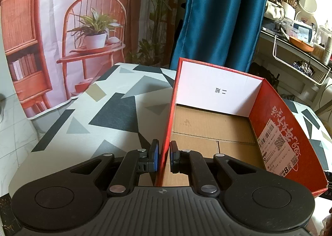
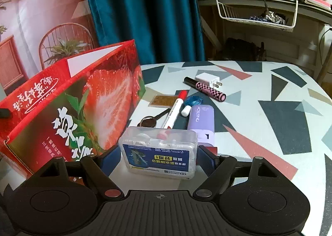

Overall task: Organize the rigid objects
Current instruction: 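Carry the clear case into the red box and release it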

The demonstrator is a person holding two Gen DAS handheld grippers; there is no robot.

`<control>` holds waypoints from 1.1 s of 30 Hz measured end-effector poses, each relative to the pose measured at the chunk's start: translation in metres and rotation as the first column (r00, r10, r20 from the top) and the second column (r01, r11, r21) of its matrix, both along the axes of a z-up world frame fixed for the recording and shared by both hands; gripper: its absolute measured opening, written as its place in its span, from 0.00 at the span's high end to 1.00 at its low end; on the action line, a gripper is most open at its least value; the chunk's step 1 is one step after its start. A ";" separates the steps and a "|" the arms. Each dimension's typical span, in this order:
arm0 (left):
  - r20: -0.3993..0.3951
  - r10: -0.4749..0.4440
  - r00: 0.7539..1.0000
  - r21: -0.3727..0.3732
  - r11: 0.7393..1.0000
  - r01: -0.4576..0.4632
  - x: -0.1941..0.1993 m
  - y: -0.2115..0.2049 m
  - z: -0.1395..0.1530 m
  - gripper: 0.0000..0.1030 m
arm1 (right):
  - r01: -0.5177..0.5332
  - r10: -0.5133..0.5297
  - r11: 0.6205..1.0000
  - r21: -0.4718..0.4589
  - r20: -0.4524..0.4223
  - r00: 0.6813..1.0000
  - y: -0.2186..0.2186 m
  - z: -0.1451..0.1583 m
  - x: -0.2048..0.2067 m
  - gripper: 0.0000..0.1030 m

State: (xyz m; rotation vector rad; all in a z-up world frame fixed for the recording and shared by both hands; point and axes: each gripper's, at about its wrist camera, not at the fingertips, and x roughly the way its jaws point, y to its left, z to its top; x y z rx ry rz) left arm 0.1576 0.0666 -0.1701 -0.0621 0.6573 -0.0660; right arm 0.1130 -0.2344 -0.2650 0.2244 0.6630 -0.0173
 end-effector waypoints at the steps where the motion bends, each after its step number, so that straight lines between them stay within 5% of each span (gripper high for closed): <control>1: 0.001 0.001 1.000 0.000 1.000 -0.001 0.000 0.000 0.000 0.89 | 0.002 -0.002 1.000 -0.001 0.002 1.000 0.000 0.001 0.000 0.26; 15: 0.004 -0.001 1.000 -0.021 1.000 0.001 0.001 0.003 -0.001 0.89 | -0.023 0.033 0.995 -0.093 0.116 0.993 -0.009 0.059 0.024 0.26; 26: 0.003 -0.002 1.000 -0.033 0.999 0.002 0.002 0.003 -0.001 0.89 | -0.212 0.264 0.949 -0.232 0.220 0.939 0.031 0.109 0.089 0.26; 33: 0.001 -0.001 1.000 -0.034 0.999 0.001 0.002 0.004 -0.001 0.89 | -0.334 0.387 0.900 -0.280 0.163 0.907 0.069 0.099 0.128 0.26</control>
